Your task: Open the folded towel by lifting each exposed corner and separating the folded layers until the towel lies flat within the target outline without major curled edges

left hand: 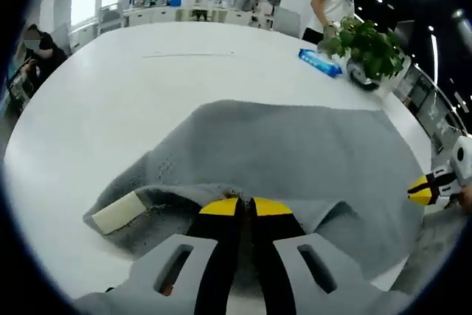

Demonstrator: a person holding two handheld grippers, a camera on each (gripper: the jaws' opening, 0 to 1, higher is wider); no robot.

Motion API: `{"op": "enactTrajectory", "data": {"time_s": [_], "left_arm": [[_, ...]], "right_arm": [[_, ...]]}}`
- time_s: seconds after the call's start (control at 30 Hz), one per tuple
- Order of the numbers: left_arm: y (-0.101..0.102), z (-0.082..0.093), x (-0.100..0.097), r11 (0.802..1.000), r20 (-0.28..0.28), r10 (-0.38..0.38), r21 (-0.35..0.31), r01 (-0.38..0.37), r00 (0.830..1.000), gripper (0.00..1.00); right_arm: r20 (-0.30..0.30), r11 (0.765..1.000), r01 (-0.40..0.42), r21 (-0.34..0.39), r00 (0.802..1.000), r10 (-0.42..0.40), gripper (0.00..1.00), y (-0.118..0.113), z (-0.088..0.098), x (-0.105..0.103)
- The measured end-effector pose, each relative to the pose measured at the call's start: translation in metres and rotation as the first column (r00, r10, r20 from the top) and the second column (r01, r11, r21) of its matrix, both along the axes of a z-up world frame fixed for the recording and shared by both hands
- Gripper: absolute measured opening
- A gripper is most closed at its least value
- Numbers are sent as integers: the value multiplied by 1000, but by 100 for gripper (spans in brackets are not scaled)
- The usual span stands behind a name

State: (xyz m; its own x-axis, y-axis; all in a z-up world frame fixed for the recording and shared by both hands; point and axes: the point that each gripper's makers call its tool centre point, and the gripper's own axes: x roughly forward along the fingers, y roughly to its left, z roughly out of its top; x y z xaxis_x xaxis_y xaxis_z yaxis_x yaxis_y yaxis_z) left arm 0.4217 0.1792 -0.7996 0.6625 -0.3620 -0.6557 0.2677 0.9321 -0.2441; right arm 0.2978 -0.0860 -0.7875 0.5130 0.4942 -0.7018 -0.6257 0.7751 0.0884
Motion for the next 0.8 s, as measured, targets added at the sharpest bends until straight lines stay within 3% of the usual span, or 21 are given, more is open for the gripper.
{"op": "enactTrajectory", "data": {"time_s": [0.1, 0.2, 0.33, 0.47, 0.67, 0.8], "left_arm": [[0, 5, -2, 1000, 16, 1, -18, 0, 1000, 8], [-1, 19, -5, 1000, 72, -3, -25, 4, 997, 17], [3, 30, -19, 1000, 113, -23, 23, 21, 993, 17], [-9, 36, -47, 991, 128, -114, 86, 103, 985, 16], [-22, 22, -58, 956, 102, -250, 184, 228, 963, 14], [-27, 9, -57, 934, 75, -289, 241, 264, 954, 13]], "right_arm": [[-4, 1000, -3, 0, 1000, 3, 4, 1, 0, -1], [-3, 1000, -7, -1, 1000, 7, 4, 1, 0, -1], [-3, 1000, -8, -1, 1000, 8, 4, 2, 0, -2], [-4, 1000, -11, -1, 1000, 11, 4, 2, 0, -2], [-8, 1000, -22, -5, 1000, 22, 4, 4, -2, -3], [-22, 1000, -14, -21, 1000, 14, 4, 0, -6, -4]]}}
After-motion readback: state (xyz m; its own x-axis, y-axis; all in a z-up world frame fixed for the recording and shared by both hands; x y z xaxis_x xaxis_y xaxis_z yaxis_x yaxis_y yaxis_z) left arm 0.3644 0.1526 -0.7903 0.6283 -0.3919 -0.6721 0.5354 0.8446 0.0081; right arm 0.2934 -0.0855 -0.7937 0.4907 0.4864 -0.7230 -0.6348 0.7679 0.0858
